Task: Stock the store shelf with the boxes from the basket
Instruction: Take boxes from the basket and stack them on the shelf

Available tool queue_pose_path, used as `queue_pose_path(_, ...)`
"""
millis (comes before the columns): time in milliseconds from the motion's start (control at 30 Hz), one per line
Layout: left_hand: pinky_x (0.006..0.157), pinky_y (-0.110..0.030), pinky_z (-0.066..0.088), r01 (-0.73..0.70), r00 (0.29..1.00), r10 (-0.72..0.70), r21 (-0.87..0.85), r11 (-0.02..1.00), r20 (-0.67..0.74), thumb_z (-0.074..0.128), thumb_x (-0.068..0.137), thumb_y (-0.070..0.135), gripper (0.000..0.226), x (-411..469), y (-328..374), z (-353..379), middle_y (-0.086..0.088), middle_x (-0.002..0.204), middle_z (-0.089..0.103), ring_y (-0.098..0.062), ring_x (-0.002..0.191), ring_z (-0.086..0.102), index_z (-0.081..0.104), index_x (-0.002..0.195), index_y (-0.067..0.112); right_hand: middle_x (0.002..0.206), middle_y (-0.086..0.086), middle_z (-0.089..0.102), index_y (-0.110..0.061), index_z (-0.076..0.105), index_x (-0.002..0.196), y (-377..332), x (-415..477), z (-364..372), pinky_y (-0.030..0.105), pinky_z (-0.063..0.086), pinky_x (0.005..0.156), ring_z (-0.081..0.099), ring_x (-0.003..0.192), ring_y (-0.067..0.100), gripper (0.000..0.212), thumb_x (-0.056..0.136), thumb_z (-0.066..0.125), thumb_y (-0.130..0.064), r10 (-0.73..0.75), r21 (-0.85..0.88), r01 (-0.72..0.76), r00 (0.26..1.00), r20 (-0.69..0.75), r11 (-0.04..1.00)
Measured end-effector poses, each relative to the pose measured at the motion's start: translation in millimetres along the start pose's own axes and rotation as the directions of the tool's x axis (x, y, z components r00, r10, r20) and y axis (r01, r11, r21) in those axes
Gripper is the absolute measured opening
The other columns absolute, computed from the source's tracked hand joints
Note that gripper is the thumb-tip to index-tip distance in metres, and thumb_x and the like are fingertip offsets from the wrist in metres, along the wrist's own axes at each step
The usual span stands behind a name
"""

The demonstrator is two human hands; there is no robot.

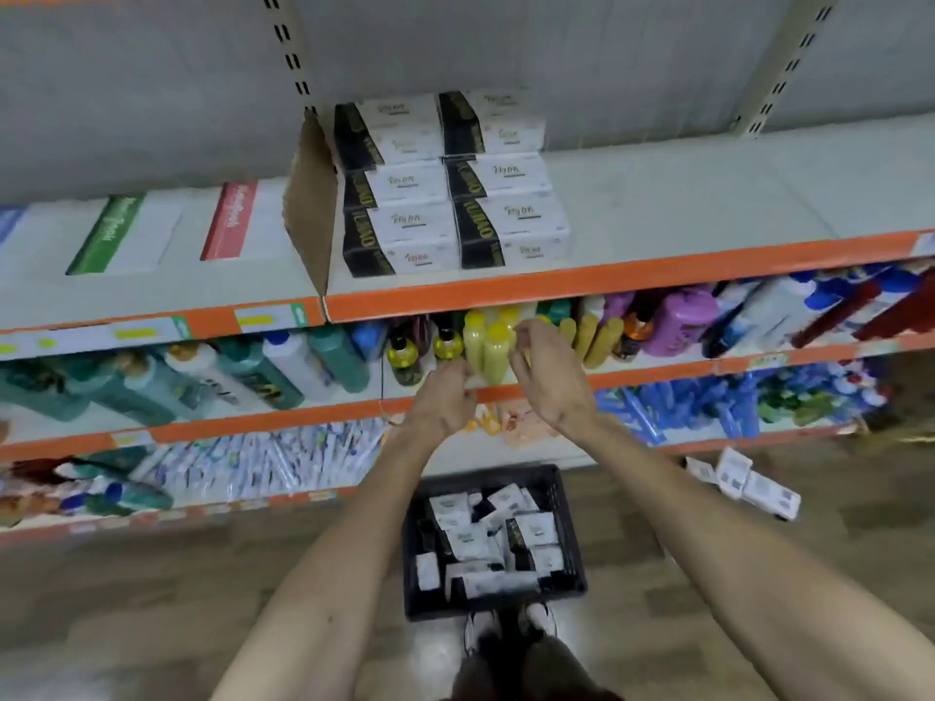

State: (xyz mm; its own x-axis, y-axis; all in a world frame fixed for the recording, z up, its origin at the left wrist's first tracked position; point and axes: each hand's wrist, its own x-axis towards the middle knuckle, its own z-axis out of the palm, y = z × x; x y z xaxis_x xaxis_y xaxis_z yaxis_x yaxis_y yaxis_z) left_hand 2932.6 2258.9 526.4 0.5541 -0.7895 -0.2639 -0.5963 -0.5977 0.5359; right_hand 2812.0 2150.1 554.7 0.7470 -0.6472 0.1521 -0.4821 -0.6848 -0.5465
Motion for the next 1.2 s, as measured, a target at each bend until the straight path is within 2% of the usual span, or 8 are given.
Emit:
queue_pose_path(267,0.094,-0.031,0.047,0.268,0.931,-0.235,-0.083,0.960,0.279,0.053,0.094,0.013,0.027,-30,-68,153,-0.011,0.130,0.054,-0.026,0.113,0.057,0.056,0.121,0.010,0.119,0.013,0.054,-0.009,0.045,0.128,107,-105,109,0.041,0.046,0.090,0.053,0.108,0.029,0.032,0.097,0.046,-0.019,0.336,-0.004,-0.357,0.876,0.347,0.934)
queue_pose_path(467,0.081,-0.026,0.045,0.495,0.854,-0.433,-0.191,0.848,0.290,0.060,0.090,0.012,0.025,-32,-156,286,-0.010,0.120,0.064,-0.024,0.112,0.060,0.063,0.115,0.007,0.126,0.015,0.050,-0.010,0.045,0.127,218,-170,244,0.044,0.044,0.091,0.050,0.115,0.033,0.030,0.097,0.046,-0.018,0.482,-0.104,-0.503,0.717,0.503,0.858)
queue_pose_path(567,0.075,-0.024,0.038,0.576,0.788,-0.518,-0.103,0.811,0.334,0.059,0.088,0.014,0.026,-32,-213,361,-0.008,0.118,0.063,-0.022,0.110,0.059,0.061,0.114,0.009,0.126,0.017,0.050,-0.008,0.046,0.123,269,-199,318,0.045,0.044,0.092,0.049,0.115,0.035,0.030,0.093,0.050,-0.009,0.547,-0.150,-0.566,0.640,0.540,0.811)
queue_pose_path(733,0.078,-0.028,0.040,0.586,0.740,-0.535,0.001,0.810,0.407,0.060,0.087,0.010,0.039,-18,-297,472,-0.009,0.129,0.056,-0.023,0.116,0.056,0.054,0.125,0.008,0.129,0.016,0.050,-0.007,0.045,0.124,349,-239,429,0.047,0.047,0.092,0.048,0.119,0.035,0.033,0.093,0.053,-0.011,0.531,-0.232,-0.514,0.572,0.625,0.826)
queue_pose_path(833,0.073,-0.028,0.045,0.530,0.734,-0.510,0.091,0.843,0.448,0.060,0.087,0.011,0.049,-9,-328,520,-0.010,0.134,0.048,-0.017,0.100,0.057,0.048,0.135,0.009,0.129,0.016,0.049,-0.007,0.044,0.125,385,-253,474,0.043,0.046,0.091,0.046,0.120,0.035,0.033,0.093,0.051,-0.012,0.510,-0.272,-0.461,0.538,0.671,0.845)
queue_pose_path(967,0.093,-0.042,0.043,0.485,0.742,-0.523,0.201,0.851,0.419,0.062,0.086,0.010,0.060,9,-356,562,-0.011,0.140,0.032,-0.032,0.127,0.036,0.037,0.140,0.013,0.125,0.015,0.050,-0.009,0.046,0.124,415,-252,517,0.036,0.039,0.082,0.044,0.118,0.033,0.036,0.089,0.055,-0.010,0.436,-0.272,-0.354,0.564,0.701,0.895)
queue_pose_path(1067,0.100,-0.045,0.039,0.468,0.715,-0.544,0.278,0.839,0.439,0.066,0.085,0.011,0.070,23,-373,583,-0.014,0.143,0.025,-0.037,0.128,0.034,0.029,0.144,0.008,0.126,0.015,0.048,-0.008,0.045,0.125,428,-247,542,0.035,0.033,0.077,0.040,0.122,0.035,0.040,0.087,0.058,-0.008,0.370,-0.301,-0.215,0.584,0.722,0.929)
queue_pose_path(1200,0.100,-0.048,0.042,0.480,0.723,-0.544,0.258,0.839,0.426,0.069,0.084,0.011,0.067,25,-393,604,-0.017,0.139,0.031,-0.039,0.123,0.041,0.032,0.139,0.005,0.137,0.016,0.042,-0.005,0.040,0.134,443,-245,577,0.046,0.039,0.095,0.031,0.131,0.036,0.055,0.083,0.061,-0.005,0.308,-0.324,-0.067,0.532,0.789,0.944)
